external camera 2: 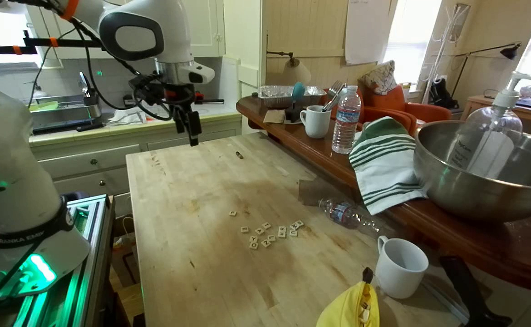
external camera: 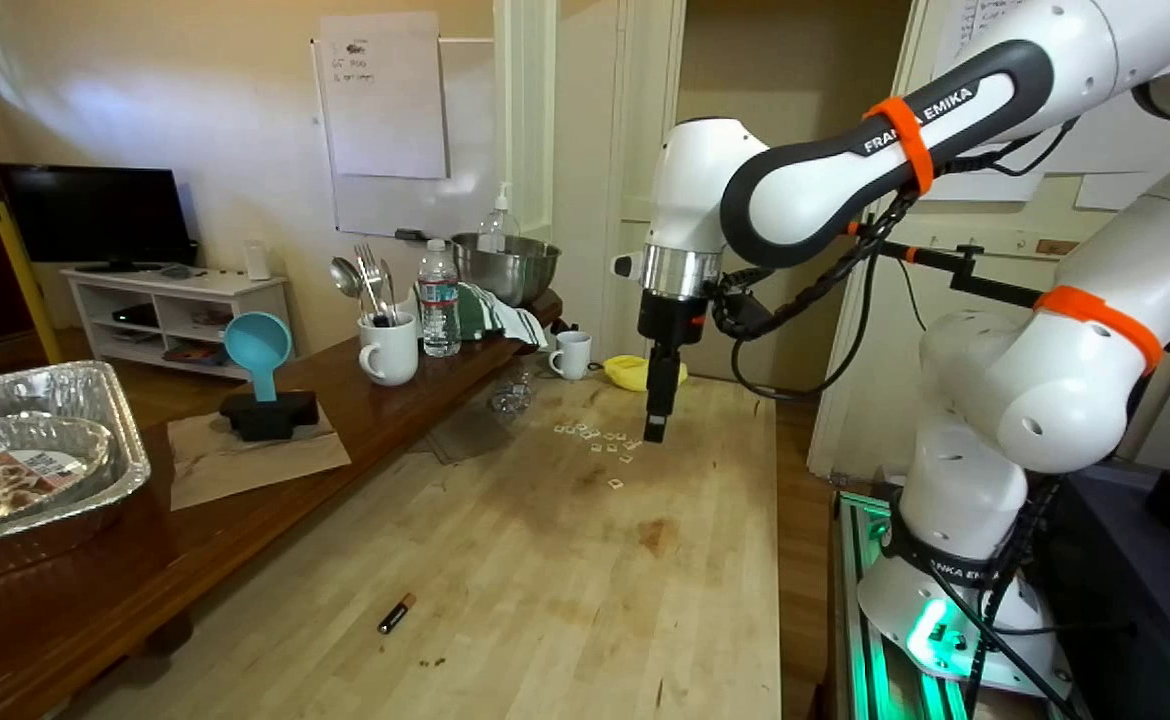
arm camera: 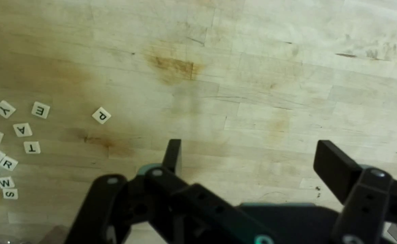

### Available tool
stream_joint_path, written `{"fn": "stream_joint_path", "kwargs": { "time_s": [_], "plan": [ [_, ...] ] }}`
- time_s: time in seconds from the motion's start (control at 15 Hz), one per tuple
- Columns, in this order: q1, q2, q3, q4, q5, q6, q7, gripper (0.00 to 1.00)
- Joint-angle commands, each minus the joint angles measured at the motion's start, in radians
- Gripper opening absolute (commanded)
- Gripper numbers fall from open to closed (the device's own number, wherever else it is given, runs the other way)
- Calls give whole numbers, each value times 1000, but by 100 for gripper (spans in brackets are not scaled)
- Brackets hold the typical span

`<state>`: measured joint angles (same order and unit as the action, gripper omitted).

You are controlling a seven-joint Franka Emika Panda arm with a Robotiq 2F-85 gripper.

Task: Spell the word 'Pea' with the tiles.

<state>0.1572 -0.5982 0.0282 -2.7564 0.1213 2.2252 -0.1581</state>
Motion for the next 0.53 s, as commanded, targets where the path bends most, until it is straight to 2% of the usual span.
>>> {"fn": "stream_joint_path", "kwargs": {
  "time_s": [0.0,0.27,0.47],
  "plan": [
    [6,97,-48,1,-43,131,-161,100],
    [7,212,-107,0,-64,239,-322,100],
    [-15,292,-127,0,-96,289,-378,100]
  ]
}}
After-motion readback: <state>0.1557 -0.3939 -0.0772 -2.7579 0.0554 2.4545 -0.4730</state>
